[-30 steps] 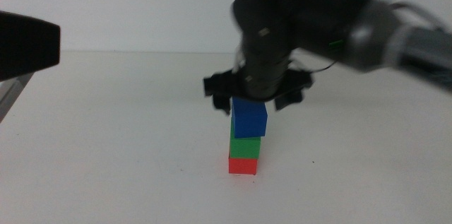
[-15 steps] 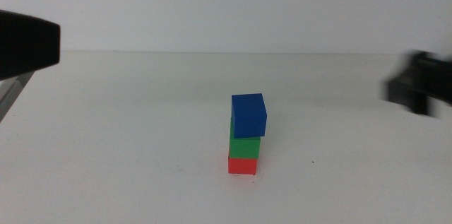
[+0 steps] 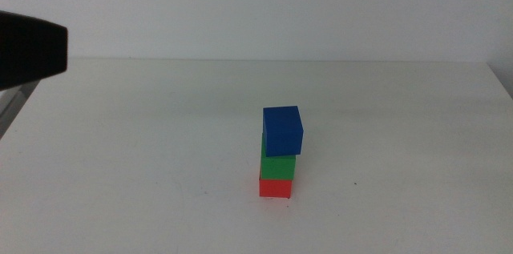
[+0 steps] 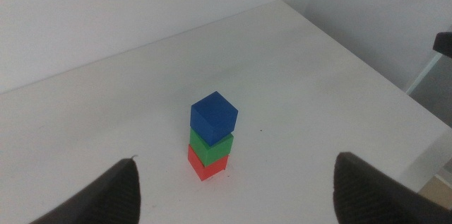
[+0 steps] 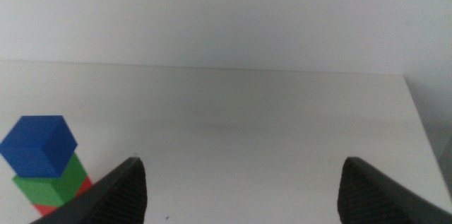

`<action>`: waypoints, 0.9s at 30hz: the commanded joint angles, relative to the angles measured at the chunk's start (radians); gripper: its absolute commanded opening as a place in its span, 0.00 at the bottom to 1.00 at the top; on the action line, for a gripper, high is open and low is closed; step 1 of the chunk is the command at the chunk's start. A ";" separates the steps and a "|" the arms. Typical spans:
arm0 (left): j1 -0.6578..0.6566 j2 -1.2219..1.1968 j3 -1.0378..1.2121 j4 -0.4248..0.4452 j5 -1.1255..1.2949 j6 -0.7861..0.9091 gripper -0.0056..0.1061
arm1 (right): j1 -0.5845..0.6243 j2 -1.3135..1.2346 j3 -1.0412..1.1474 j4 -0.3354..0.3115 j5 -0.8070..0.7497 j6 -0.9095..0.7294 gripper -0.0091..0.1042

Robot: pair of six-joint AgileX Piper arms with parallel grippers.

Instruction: Stack red cubes first, then green, then blue cubes in a specific spot.

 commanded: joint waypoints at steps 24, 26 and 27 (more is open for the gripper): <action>0.436 -0.184 0.598 0.031 -0.625 -0.009 0.89 | -0.017 -0.006 0.008 0.015 -0.046 -0.037 0.90; 0.484 -0.216 0.640 0.054 -0.597 -0.009 0.89 | -0.017 -0.006 0.008 0.015 -0.046 -0.037 0.90; 0.506 -0.235 0.658 0.070 -0.582 -0.009 0.89 | -0.017 -0.006 0.008 0.015 -0.046 -0.037 0.90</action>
